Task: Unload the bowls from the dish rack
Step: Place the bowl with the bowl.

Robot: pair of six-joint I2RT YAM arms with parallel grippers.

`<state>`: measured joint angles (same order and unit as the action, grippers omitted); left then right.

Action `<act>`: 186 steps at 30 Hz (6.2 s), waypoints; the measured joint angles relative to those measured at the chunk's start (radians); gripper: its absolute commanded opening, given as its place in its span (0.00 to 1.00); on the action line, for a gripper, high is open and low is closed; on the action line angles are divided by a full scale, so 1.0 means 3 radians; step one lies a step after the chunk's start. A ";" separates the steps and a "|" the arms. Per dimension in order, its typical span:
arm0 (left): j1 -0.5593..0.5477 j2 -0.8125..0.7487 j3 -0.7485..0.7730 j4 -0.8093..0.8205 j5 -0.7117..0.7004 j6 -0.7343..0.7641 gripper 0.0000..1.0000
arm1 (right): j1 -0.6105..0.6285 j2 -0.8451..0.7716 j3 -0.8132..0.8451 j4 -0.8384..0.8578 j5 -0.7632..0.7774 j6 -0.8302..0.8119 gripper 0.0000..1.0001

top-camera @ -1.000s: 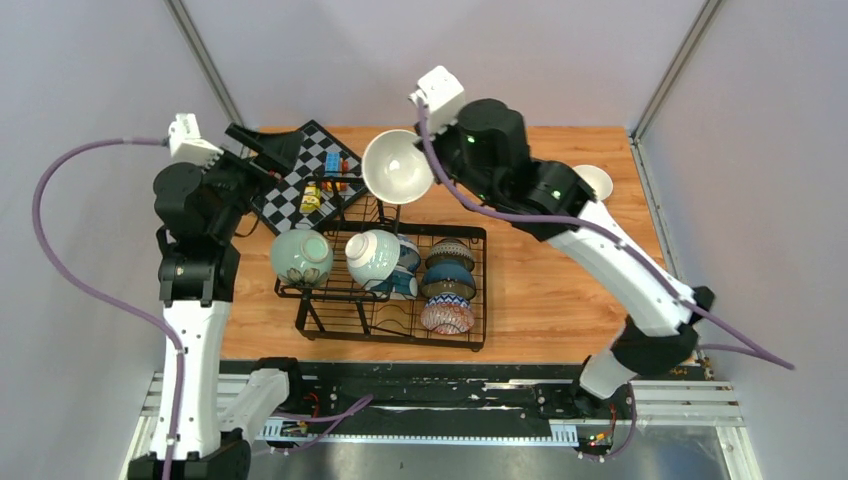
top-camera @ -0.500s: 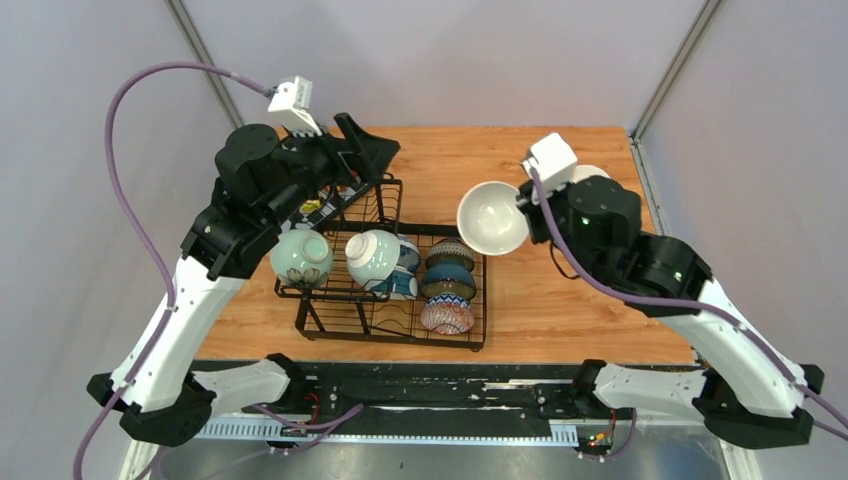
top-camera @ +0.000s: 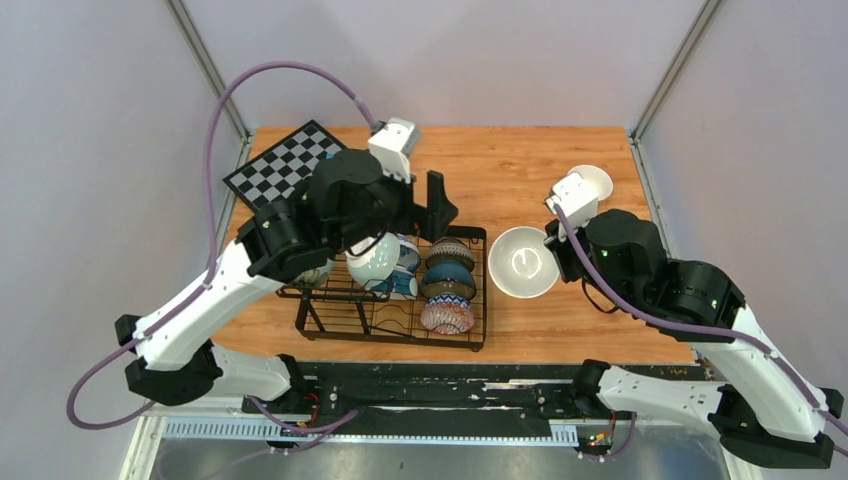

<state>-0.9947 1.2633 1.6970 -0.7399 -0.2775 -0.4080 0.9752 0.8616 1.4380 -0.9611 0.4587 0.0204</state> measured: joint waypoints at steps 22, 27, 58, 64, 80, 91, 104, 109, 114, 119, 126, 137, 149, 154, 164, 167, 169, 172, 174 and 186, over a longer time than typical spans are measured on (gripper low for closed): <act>-0.0496 0.1090 0.0430 -0.0259 0.0175 0.0001 0.77 | 0.0000 0.0052 -0.0126 -0.0207 -0.0394 0.0046 0.00; -0.0530 0.1074 0.0290 -0.0242 0.0242 -0.0001 0.75 | 0.0000 0.0058 -0.0130 -0.0203 -0.0395 0.0055 0.00; -0.0570 0.1101 -0.0069 -0.0060 0.0238 -0.0175 0.00 | 0.0000 0.0192 -0.0248 -0.0022 -0.0331 0.0284 0.46; -0.0573 0.1144 -0.0069 -0.0085 0.0004 -0.0315 0.00 | 0.0000 0.0201 -0.0252 0.0014 -0.0067 0.0580 0.69; -0.0572 0.1610 0.0381 -0.0439 -0.0674 -0.1417 0.00 | -0.0001 -0.0029 -0.0493 0.0093 0.0632 0.1678 0.61; -0.0572 0.1615 0.0384 -0.0623 -0.0823 -0.1757 0.00 | -0.0336 0.0244 -0.0682 0.0257 0.0506 0.1639 0.43; -0.0572 0.1615 0.0384 -0.0622 -0.0847 -0.1822 0.00 | -0.0523 0.0336 -0.0927 0.0429 0.0125 0.1564 0.15; -0.0572 0.1615 0.0376 -0.0628 -0.0838 -0.1855 0.02 | -0.0566 0.0369 -0.0946 0.0521 0.0164 0.1588 0.00; -0.0561 0.1614 0.0362 -0.0596 -0.0816 -0.1829 0.49 | -0.0568 0.0367 -0.0946 0.0525 0.0158 0.1523 0.00; -0.0553 0.1595 0.0362 -0.0366 -0.0753 -0.1704 1.00 | -0.0567 0.0373 -0.0936 0.0369 0.0125 0.1375 0.00; -0.0553 0.1377 0.0343 -0.0088 -0.0701 -0.1350 1.00 | -0.0685 0.0427 -0.0725 0.0202 0.0104 0.1143 0.00; -0.0507 0.0153 -0.0150 0.0445 -0.0759 -0.0572 1.00 | -0.2216 0.0708 -0.0730 0.0418 -0.0387 0.1143 0.00; -0.0507 -0.1189 -0.1345 0.0843 -0.0921 -0.0150 1.00 | -0.3583 0.1938 -0.0716 0.1508 -0.0832 0.1794 0.00; -0.0507 -0.1338 -0.1553 0.0837 -0.1029 -0.0135 1.00 | -0.3858 0.2528 -0.0359 0.1665 -0.1024 0.1806 0.00; -0.0506 -0.1343 -0.1584 0.0813 -0.1073 -0.0151 1.00 | -0.4194 0.3206 0.0239 0.1778 -0.1356 0.1840 0.00; -0.0507 -0.1308 -0.1582 0.0811 -0.1105 -0.0150 1.00 | -0.4200 0.3380 0.0370 0.1789 -0.1469 0.1896 0.00; -0.0507 -0.1268 -0.1581 0.0811 -0.1123 -0.0150 1.00 | -0.4199 0.3471 0.0439 0.1788 -0.1540 0.1938 0.00; -0.0507 -0.1203 -0.1579 0.0791 -0.1142 -0.0150 1.00 | -0.4200 0.3582 0.0537 0.1787 -0.1601 0.1979 0.00; -0.0506 -0.1170 -0.1579 0.0785 -0.1160 -0.0149 1.00 | -0.4199 0.3625 0.0581 0.1787 -0.1620 0.1994 0.00; -0.0507 -0.1048 -0.1546 0.0787 -0.1188 -0.0149 1.00 | -0.4199 0.3816 0.0696 0.1793 -0.1681 0.2038 0.00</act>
<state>-1.1469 0.9489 1.2331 -0.5037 -0.6338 -0.4526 -0.2844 2.0064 1.6466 -0.4232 -0.0456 0.6319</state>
